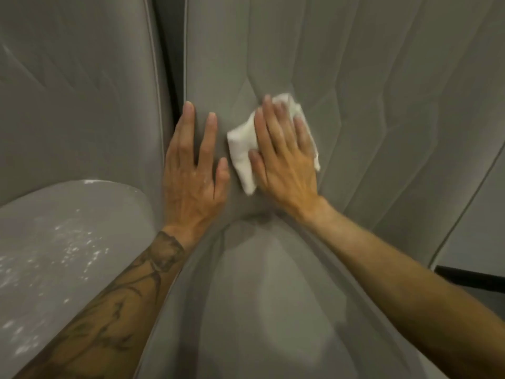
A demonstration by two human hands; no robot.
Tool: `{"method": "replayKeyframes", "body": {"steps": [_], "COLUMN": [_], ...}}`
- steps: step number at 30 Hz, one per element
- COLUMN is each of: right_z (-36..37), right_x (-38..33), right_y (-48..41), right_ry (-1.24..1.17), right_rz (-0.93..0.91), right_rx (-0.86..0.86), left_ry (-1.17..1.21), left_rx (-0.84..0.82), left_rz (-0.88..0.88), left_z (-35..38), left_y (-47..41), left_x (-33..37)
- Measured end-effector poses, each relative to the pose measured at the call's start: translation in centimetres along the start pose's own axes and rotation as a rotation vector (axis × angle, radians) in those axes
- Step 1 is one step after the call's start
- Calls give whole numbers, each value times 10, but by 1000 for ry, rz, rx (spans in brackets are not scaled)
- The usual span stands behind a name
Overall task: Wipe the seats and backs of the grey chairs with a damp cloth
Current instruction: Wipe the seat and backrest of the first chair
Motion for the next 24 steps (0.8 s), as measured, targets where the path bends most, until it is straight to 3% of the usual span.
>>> {"method": "replayKeyframes", "body": {"steps": [3,6,9,11,13,18,24], "right_z": [-7,-23,-38,-40,-35,-50,-93], "right_x": [-5,21,54,56,47,60,80], "right_y": [57,33,-27,-29,5,65,88], "right_ry": [65,142,214,210,190,231,309], "right_rz": [-136,-263,-91,19,-12,-327,-430], "right_rx": [-200,-186,3,34,-79,-437,-735], "left_ry": [-8,1,4,10,7,-3,-8], "left_rx": [5,-3,0,11,21,16,-6], "left_rz": [4,-8,-6,-3,4,6,3], "left_z": [-1,-3,-2,-1,1,3,2], "left_y": [-1,1,2,3,2,3,4], "left_x": [0,3,2,2,1,-1,-1]}}
Point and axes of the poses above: each hand's wrist, its own y-axis away from the middle knuckle, its own z-axis out of the palm, x = y × z, the point moved 5 cm from there along -y, towards the middle knuckle, and after that the axes turned 9 degrees about -y, right-handed, at the moved point
